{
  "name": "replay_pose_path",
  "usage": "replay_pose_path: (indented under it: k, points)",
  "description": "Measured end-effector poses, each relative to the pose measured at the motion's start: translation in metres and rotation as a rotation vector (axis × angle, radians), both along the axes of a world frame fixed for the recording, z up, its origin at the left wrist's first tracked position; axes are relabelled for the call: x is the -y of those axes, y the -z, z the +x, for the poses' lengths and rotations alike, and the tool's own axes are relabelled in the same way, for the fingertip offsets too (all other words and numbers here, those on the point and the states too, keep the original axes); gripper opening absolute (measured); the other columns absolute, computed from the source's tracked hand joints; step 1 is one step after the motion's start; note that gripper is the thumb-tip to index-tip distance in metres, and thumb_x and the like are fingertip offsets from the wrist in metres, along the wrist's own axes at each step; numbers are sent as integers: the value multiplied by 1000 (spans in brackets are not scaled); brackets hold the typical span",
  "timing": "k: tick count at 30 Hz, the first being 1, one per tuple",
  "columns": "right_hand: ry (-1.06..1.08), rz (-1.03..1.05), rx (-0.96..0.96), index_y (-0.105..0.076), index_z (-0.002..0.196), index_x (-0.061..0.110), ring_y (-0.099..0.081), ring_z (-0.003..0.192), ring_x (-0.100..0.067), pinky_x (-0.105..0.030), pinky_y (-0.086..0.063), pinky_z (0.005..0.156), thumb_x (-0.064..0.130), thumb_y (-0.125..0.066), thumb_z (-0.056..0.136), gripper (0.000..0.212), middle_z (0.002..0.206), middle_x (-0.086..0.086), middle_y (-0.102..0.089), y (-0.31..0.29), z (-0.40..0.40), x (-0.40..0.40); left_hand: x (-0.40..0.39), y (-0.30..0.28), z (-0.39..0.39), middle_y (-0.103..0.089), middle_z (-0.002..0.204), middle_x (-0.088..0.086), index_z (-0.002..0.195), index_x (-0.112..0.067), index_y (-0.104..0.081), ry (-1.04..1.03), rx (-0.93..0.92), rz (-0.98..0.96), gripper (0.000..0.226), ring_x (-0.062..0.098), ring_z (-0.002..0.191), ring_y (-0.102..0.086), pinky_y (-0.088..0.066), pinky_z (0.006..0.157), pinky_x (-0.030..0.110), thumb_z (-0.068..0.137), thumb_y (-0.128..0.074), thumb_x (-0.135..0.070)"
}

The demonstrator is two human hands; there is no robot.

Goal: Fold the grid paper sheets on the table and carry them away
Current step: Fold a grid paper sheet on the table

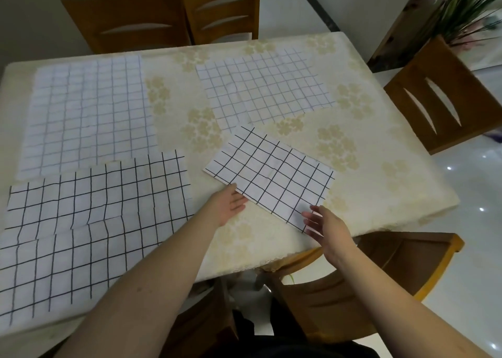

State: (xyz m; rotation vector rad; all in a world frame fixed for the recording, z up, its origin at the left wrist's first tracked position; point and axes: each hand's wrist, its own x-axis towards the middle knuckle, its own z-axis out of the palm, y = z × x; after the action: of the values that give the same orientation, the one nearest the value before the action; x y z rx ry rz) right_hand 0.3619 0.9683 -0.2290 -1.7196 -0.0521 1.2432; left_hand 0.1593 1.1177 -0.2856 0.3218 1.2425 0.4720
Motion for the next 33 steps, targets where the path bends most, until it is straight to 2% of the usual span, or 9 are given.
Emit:
replay_pose_path:
  k: [8,12,14,17,19,22,27,30,33]
  points:
    - [-75,-7,-85,-65,105,15,-68,80,-16,-26,-53,68,23,-46,100,22,94,-5,-74,6,42,-36,16,10,33,-53,133,18,141,1,-38,-54,-151,77,52,24,115,-57,-50,94,30,96,-60,-13]
    - [-158,0,-123,-65,106,15,-69,81,-15,-26,-54,69,24,-47,99,22,92,-3,-74,11,66,-52,28,12,50,-57,97,9,102,-3,-56,-51,-193,85,14,19,92,-57,-55,85,29,94,-63,-12]
    - [-207,-5,-125,-65,105,17,-69,80,-14,-26,-54,68,25,-47,99,21,89,-1,-74,15,77,-60,35,14,54,-58,87,9,90,-7,-56,-67,-217,90,9,17,78,-57,-56,81,29,94,-62,-11]
    - [-306,-12,-121,-66,109,17,-68,80,-13,-25,-49,62,25,-48,98,23,90,0,-75,21,91,-74,44,15,56,-58,83,9,89,-8,-57,-108,-224,94,8,16,71,-56,-57,76,29,96,-60,-11]
    - [-364,-20,-100,-66,108,18,-67,80,-13,-24,-47,63,25,-48,98,22,92,0,-75,22,97,-83,51,15,51,-58,81,7,87,-10,-57,-113,-269,110,10,15,70,-55,-55,62,24,96,-60,-12]
    - [-444,-59,-44,-66,103,18,-64,71,-12,-23,-43,55,23,-47,97,21,90,0,-73,19,99,-94,61,15,36,-59,75,8,82,-11,-53,-11,-376,153,18,14,61,-47,-31,41,20,96,-61,-19]
    - [-579,-114,67,-68,106,12,-43,47,-13,-19,-29,36,18,-51,96,21,69,-4,-61,26,93,-112,73,9,4,-52,64,6,74,-13,-50,215,-575,176,28,13,49,-34,-23,41,22,96,-60,-29]
    - [-632,-86,87,-64,113,13,-43,48,-14,-18,-29,36,18,-46,99,24,71,-7,-63,32,86,-123,75,3,-6,-46,63,6,74,-13,-49,155,-562,167,28,12,47,-33,-22,36,19,98,-57,-24]
    - [-676,-102,89,-61,116,17,-45,48,-14,-18,-31,38,18,-45,100,22,72,-7,-65,40,80,-133,75,0,-7,-54,69,7,90,-11,-58,6,-518,117,15,8,41,-39,-26,33,16,100,-53,-21]
